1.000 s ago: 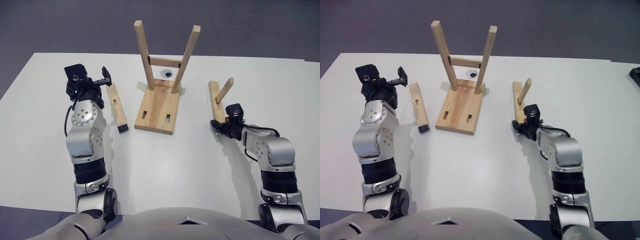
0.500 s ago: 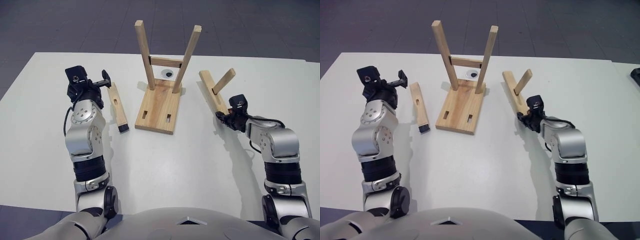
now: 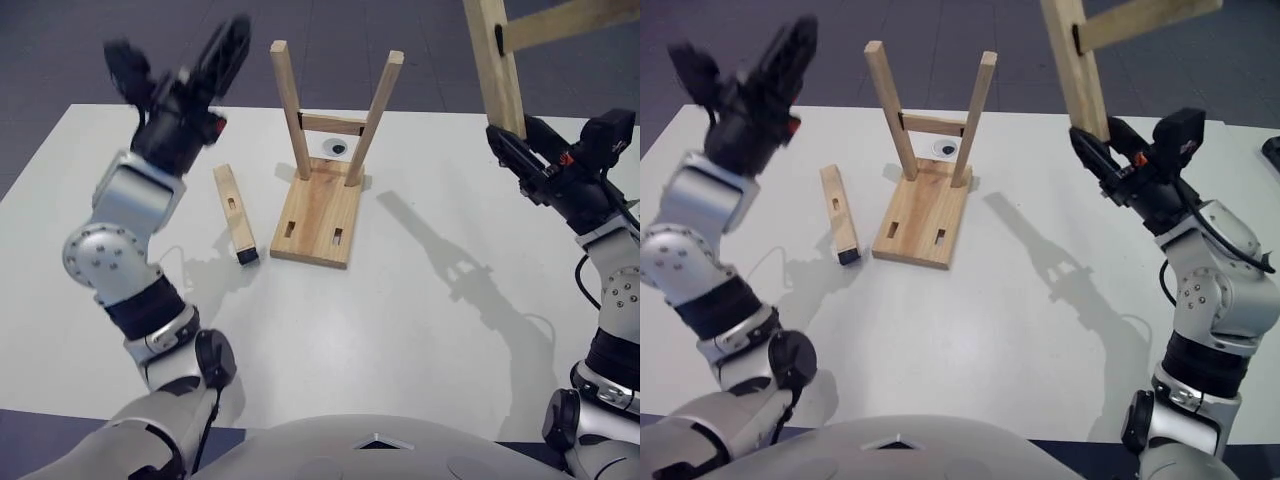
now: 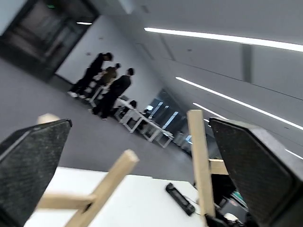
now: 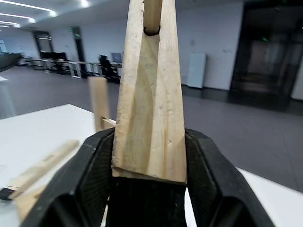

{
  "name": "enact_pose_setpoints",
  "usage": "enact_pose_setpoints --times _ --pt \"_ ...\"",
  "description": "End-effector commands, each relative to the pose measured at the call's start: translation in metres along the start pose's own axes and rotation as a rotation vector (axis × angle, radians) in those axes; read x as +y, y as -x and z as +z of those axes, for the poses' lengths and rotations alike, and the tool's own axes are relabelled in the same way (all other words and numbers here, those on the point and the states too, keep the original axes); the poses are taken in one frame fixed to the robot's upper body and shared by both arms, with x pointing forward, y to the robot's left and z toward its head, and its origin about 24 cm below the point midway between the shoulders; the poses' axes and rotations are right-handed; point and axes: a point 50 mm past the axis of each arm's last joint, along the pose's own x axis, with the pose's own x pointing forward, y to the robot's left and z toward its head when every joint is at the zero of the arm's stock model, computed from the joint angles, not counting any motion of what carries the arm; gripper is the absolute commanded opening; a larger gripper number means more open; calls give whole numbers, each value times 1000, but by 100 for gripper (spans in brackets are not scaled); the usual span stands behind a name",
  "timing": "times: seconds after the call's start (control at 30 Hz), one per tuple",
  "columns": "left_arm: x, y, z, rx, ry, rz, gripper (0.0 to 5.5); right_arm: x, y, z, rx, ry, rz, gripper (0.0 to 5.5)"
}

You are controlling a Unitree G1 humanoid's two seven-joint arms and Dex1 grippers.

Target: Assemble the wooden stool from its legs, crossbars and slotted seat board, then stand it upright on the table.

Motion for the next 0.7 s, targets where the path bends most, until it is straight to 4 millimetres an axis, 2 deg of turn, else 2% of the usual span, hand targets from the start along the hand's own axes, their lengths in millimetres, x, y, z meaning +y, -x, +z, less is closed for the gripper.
enact_pose_setpoints --times 0.03,0.13,0.33,0.47,0.7 --pt "-14 -32 -17 92 130 -71 540 32 -12 13 -54 55 150 206" --pt "-19 -39 -29 169 176 -88 540 48 -18 9 -52 64 197 206" --pt "-16 -38 -31 216 208 -77 540 62 -23 -6 -26 72 220 206" --pt "-21 -37 -32 227 256 -117 540 57 -27 -12 -33 83 157 206" --pt "-24 -28 -27 213 288 -170 540 40 -35 -5 -97 111 59 206"
